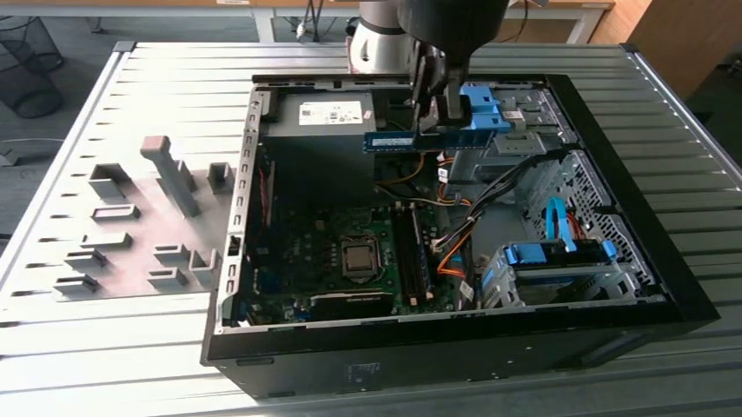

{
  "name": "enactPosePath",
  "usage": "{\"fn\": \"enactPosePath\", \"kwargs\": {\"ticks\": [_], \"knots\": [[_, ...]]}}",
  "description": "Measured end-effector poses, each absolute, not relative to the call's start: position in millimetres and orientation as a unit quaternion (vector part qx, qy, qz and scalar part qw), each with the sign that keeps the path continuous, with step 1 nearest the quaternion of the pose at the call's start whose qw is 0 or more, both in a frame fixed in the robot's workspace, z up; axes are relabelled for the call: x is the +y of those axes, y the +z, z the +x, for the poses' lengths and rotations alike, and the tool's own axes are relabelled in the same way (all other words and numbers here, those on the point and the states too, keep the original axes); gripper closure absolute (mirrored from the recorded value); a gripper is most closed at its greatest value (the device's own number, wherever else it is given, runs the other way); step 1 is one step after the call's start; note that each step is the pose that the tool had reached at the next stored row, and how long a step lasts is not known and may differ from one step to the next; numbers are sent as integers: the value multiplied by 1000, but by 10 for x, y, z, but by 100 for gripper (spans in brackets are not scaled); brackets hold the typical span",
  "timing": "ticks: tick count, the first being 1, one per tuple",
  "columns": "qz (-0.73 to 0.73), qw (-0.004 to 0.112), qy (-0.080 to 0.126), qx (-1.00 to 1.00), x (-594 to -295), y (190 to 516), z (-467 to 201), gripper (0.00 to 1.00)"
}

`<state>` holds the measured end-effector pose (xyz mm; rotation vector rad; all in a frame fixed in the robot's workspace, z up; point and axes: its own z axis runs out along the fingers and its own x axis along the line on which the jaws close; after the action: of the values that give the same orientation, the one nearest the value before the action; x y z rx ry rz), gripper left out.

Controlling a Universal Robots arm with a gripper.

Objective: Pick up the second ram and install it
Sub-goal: 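Insert the second ram into the second slot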

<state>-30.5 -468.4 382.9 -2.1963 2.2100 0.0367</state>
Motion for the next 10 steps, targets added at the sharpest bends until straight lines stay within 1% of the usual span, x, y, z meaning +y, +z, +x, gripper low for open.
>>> {"fn": "enactPosePath", "kwargs": {"ticks": [10], "knots": [[-705, 13, 12, 709, -4684, 3829, -291, 86]]}}
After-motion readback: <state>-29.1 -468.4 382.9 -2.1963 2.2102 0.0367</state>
